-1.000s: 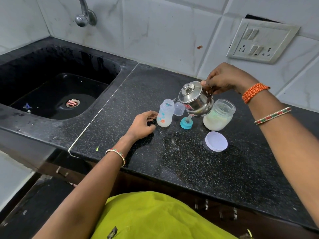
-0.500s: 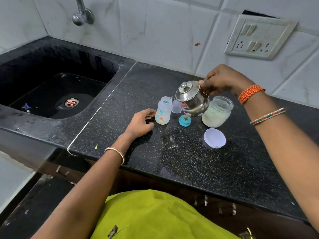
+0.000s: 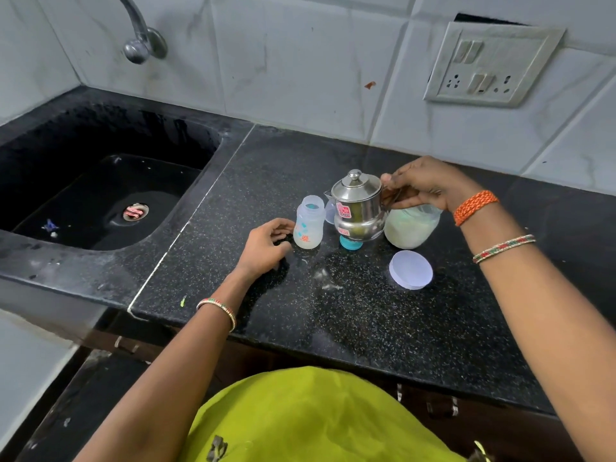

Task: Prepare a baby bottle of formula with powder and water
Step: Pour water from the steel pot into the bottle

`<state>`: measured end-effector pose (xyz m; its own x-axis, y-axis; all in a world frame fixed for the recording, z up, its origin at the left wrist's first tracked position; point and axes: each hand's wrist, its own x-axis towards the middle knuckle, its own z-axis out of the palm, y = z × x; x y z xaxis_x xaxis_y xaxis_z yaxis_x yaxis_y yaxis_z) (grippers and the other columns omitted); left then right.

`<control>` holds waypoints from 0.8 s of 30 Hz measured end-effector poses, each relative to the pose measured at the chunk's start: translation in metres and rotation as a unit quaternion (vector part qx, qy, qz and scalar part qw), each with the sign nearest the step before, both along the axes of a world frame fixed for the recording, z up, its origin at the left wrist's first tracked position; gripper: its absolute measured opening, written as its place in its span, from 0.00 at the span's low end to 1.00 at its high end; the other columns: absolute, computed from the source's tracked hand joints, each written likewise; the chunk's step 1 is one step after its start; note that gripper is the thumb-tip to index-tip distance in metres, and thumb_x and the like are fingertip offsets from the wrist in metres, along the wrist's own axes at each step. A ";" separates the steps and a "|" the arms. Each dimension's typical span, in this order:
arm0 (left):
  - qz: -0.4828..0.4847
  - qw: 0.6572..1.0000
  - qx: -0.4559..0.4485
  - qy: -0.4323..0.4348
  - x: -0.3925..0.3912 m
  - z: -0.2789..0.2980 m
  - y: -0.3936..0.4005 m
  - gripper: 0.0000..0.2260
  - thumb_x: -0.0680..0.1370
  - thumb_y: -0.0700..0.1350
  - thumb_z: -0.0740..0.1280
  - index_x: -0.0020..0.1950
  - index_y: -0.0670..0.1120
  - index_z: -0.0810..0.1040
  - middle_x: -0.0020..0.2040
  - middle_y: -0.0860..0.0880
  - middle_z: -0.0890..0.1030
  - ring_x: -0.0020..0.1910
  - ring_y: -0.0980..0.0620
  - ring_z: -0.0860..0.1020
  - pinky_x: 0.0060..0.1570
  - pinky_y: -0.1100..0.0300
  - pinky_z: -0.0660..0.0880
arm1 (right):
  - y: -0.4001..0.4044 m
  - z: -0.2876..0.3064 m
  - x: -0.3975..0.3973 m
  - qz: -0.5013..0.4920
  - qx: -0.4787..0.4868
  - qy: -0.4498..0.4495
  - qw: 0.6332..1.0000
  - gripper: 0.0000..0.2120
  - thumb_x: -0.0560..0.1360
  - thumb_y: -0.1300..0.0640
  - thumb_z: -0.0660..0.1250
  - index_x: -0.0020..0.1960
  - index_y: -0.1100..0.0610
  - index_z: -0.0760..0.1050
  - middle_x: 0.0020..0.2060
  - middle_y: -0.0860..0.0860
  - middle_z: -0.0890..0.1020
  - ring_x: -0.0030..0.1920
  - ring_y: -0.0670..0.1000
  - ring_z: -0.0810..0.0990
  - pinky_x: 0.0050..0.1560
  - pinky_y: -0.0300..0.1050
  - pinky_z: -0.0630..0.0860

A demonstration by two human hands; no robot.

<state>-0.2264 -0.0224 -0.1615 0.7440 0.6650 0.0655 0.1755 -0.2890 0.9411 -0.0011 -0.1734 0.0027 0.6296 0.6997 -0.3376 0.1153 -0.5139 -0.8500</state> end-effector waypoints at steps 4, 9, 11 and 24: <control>0.089 0.939 -0.300 -0.140 0.005 0.005 0.016 0.17 0.76 0.27 0.58 0.62 0.39 0.72 0.55 0.42 0.79 0.53 0.48 0.78 0.54 0.59 0.78 | 0.000 -0.002 0.015 -0.012 0.039 0.054 0.998 0.05 0.75 0.64 0.67 0.40 0.64 0.77 0.29 0.55 0.84 0.32 0.52 0.85 0.38 0.46 0.83; 0.108 0.897 -0.393 -0.170 0.015 0.013 0.047 0.17 0.77 0.29 0.55 0.64 0.39 0.71 0.58 0.40 0.77 0.54 0.47 0.78 0.55 0.54 0.76 | 0.010 -0.006 0.043 -0.052 0.129 0.091 0.986 0.06 0.76 0.64 0.67 0.41 0.63 0.78 0.29 0.54 0.84 0.34 0.51 0.85 0.38 0.46 0.83; 0.101 0.900 -0.381 -0.184 0.030 0.028 0.060 0.18 0.77 0.29 0.53 0.63 0.39 0.71 0.57 0.41 0.78 0.53 0.47 0.79 0.55 0.54 0.76 | 0.021 -0.009 0.055 -0.070 0.172 0.111 0.976 0.06 0.76 0.65 0.66 0.41 0.63 0.78 0.30 0.54 0.84 0.35 0.52 0.84 0.41 0.47 0.83; -0.079 0.955 -0.278 -0.070 0.139 0.088 0.121 0.19 0.75 0.26 0.52 0.53 0.43 0.77 0.47 0.47 0.84 0.47 0.52 0.82 0.49 0.59 0.80 | 0.127 -0.039 0.152 -0.170 0.133 0.138 0.967 0.10 0.75 0.72 0.62 0.39 0.61 0.74 0.39 0.52 0.79 0.48 0.54 0.79 0.55 0.56 0.77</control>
